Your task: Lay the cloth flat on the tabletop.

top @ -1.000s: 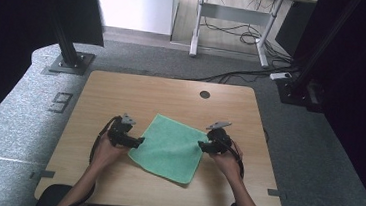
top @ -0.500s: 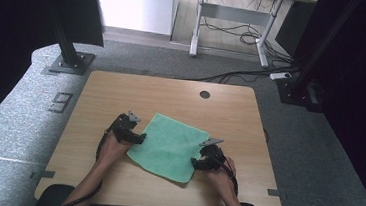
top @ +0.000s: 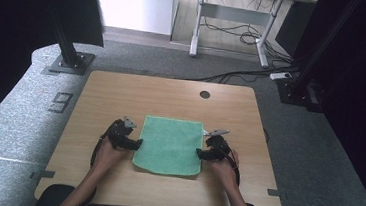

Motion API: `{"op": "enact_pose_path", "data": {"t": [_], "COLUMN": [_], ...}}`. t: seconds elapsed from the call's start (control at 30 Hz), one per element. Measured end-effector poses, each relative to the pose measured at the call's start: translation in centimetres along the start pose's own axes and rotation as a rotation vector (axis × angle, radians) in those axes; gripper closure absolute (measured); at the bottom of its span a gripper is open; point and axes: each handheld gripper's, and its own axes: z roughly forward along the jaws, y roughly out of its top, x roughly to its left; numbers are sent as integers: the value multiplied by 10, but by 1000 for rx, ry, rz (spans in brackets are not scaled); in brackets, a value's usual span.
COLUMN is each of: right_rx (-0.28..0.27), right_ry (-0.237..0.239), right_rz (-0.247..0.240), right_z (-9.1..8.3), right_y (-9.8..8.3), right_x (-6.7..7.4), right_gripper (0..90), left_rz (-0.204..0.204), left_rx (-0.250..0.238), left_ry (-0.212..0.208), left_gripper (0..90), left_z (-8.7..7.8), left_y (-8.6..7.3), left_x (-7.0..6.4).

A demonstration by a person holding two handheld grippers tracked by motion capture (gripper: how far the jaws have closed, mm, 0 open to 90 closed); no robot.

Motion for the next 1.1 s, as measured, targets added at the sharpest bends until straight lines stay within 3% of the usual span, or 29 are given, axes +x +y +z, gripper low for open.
{"op": "enact_pose_path", "data": {"t": [0.07, 0.1, 0.2, 0.37, 0.6, 0.87, 1.1], "right_rx": [1, -13, -6, -14, -24, -27, -38], "right_ry": [-4, 11, 18, 29, 17, 13, 25], "right_rz": [-4, -7, -21, 5, 28, 26, 30], "right_z": [-1, -6, -9, -7, 5, 14, 16], "right_y": [0, -2, -9, -12, 0, 11, 11], "right_x": [1, 3, 8, 3, -8, -13, -16], "right_gripper": [263, 263, 263, 249, 241, 240, 239], "left_rz": [-7, -22, -15, -26, -50, -69, -66], "left_rx": [-11, -21, 2, 12, 8, 4, -4], "left_ry": [-8, -47, -68, -71, -39, -45, -53], "left_gripper": [148, 148, 144, 141, 133, 133, 135], "left_z": [-2, -6, -9, -8, 0, 7, 8], "left_y": [-1, -4, -9, -12, -4, 1, 1], "left_x": [0, -1, -6, -8, 1, 12, 13]}}
